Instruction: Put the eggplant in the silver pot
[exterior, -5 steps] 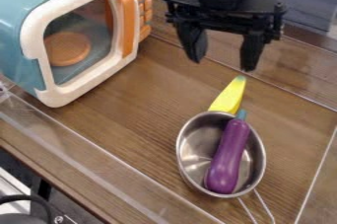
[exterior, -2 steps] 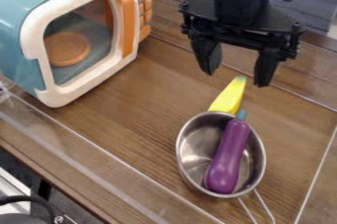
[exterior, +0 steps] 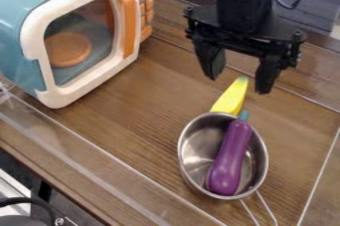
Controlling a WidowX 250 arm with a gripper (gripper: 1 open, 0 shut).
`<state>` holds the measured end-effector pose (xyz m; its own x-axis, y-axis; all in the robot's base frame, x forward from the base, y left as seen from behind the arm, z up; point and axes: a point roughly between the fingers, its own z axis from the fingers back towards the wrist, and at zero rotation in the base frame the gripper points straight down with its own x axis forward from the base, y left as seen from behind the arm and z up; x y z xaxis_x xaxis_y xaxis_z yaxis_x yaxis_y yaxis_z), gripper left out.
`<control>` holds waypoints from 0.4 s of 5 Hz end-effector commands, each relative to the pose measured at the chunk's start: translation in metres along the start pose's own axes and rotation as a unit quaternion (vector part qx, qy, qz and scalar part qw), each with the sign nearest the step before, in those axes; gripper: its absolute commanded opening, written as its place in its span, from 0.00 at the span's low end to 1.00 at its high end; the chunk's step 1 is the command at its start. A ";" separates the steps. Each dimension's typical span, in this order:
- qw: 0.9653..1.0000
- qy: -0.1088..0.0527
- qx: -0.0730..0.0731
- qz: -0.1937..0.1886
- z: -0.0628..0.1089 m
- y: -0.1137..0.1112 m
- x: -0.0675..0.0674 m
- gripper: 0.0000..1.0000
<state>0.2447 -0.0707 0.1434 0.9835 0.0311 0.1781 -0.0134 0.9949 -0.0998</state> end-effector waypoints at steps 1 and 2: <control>1.000 -0.015 -0.002 0.005 0.008 0.001 0.008 1.00; 0.999 -0.016 0.002 0.029 0.004 -0.009 0.008 1.00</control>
<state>0.2443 -0.0776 0.1379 0.9834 0.0873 0.1589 -0.0732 0.9930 -0.0926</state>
